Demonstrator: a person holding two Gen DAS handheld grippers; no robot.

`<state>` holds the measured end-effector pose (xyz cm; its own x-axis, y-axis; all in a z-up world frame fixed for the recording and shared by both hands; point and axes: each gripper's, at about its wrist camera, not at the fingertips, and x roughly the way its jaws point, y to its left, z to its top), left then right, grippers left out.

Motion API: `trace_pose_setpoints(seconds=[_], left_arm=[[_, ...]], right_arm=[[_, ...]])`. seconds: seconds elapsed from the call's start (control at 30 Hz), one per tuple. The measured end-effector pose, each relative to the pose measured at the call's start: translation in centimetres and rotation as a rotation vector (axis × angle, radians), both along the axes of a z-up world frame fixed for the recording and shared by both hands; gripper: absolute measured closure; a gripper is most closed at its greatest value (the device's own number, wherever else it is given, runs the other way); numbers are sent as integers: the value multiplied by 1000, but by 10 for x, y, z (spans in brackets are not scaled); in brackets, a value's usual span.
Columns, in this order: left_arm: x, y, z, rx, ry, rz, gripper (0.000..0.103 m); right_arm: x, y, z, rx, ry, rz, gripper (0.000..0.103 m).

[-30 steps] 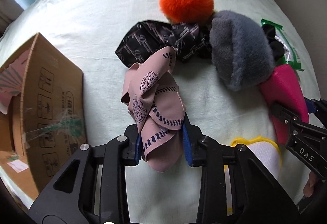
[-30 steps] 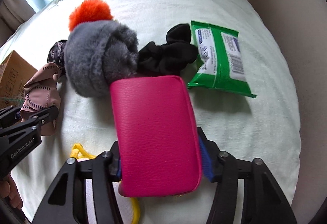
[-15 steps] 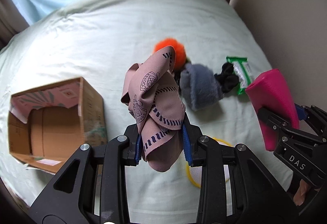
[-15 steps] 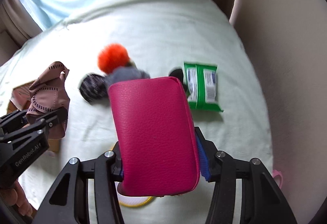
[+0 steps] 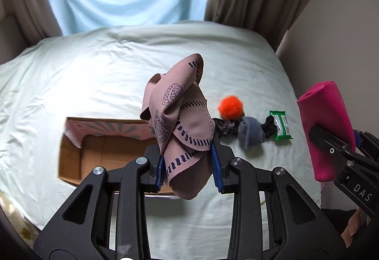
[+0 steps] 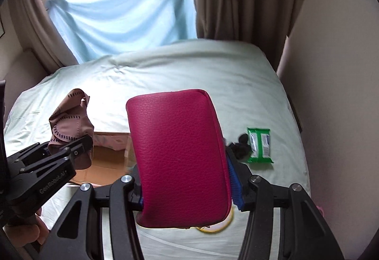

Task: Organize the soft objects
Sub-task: 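Lift the sandals and wallet and carry both toward the cardboard box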

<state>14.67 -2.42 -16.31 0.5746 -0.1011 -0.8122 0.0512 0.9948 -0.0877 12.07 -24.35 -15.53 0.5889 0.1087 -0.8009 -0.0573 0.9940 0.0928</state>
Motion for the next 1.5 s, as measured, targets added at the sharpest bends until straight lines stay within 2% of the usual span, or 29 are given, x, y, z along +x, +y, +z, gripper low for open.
trace_pose_setpoints(seconds=[0.17, 0.33, 0.6, 0.87, 1.13, 1.27, 1.4, 1.47, 1.5], left_arm=[[-5, 68, 14, 12, -7, 22, 75], [-1, 137, 5, 26, 41, 42, 75], [21, 204, -50, 79, 152, 14, 75], [50, 219, -125, 83, 280, -1, 75], [73, 218, -193, 64, 437, -9, 75], [84, 214, -216, 92, 482, -18, 75], [93, 214, -225, 98, 493, -35, 74], [94, 211, -223, 129, 480, -49, 56], [95, 209, -223, 140, 486, -62, 20]], right_arm=[[-4, 62, 29, 36, -7, 8, 54], [4, 122, 26, 77, 29, 17, 54], [32, 196, -26, 123, 153, -8, 54], [70, 233, -101, 125, 337, -17, 54], [96, 239, -162, 138, 503, -28, 54], [107, 238, -188, 149, 553, -30, 54], [114, 234, -203, 172, 580, -38, 53], [117, 234, -207, 171, 590, -34, 52], [119, 235, -209, 160, 592, -27, 51]])
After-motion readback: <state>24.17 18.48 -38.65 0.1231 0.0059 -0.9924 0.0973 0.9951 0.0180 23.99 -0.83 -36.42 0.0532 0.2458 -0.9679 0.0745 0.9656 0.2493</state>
